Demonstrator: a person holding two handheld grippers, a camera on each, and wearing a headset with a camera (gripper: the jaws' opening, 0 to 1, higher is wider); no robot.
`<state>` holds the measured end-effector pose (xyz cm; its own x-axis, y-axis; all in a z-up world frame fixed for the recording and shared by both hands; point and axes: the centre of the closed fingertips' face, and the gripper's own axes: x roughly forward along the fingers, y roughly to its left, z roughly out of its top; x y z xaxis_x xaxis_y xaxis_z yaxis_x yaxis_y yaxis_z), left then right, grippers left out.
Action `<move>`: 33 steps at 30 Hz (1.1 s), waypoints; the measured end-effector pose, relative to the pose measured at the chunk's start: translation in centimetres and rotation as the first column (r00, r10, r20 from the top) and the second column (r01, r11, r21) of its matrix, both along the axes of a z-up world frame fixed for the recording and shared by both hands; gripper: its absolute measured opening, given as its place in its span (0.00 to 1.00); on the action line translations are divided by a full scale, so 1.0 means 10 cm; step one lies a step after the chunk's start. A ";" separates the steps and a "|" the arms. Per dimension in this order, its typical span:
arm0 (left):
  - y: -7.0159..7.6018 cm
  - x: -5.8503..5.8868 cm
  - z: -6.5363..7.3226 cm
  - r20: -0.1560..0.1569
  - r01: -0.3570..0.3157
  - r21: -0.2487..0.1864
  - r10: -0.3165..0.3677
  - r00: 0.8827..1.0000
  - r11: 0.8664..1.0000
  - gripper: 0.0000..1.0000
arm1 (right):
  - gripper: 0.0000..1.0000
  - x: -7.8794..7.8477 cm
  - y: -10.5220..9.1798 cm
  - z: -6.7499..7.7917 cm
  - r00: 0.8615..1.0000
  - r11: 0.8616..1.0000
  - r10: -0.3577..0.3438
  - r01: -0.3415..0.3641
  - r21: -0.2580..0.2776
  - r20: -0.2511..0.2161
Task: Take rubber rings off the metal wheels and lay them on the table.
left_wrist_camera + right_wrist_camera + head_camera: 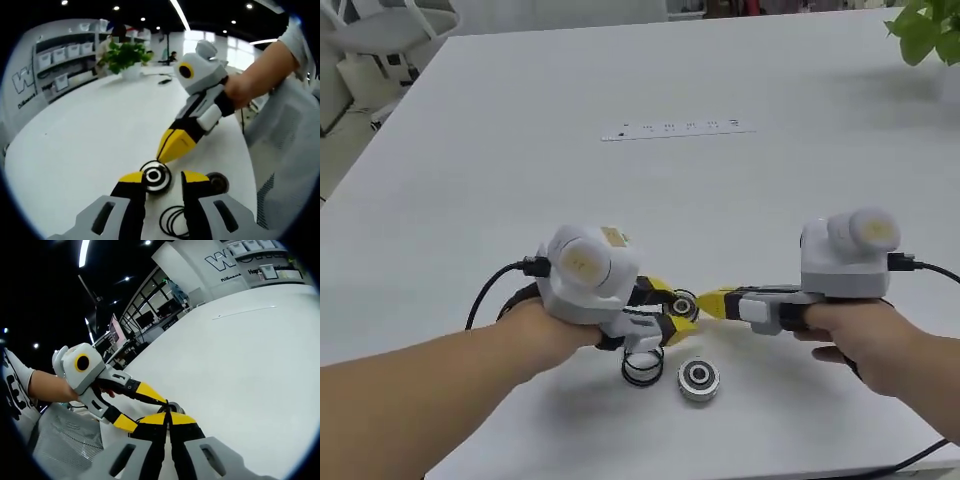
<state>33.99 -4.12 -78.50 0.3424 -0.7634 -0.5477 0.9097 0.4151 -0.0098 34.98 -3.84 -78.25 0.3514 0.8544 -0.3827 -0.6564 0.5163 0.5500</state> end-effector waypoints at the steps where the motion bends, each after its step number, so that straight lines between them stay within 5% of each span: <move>1: -0.01 -0.01 0.03 0.005 0.005 -0.011 -0.004 1.000 1.000 0.29 | 0.00 0.00 0.00 0.00 1.000 1.000 0.000 0.000 0.002 -0.001; 22: 0.24 -0.21 0.48 0.044 0.037 -0.117 -0.032 0.999 0.992 0.55 | 0.00 -0.09 0.10 0.19 0.999 0.998 0.033 -0.032 0.059 -0.016; 33: 0.42 -0.34 0.53 0.051 0.038 -0.118 -0.032 0.998 0.992 0.70 | 0.00 -0.20 0.21 0.24 0.997 0.995 0.071 -0.068 0.077 -0.034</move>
<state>30.55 0.11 -73.18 0.3386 -0.8340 -0.4356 0.9242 0.3817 -0.0126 32.94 -1.74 -75.86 0.2768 0.9036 -0.3271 -0.6681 0.4256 0.6104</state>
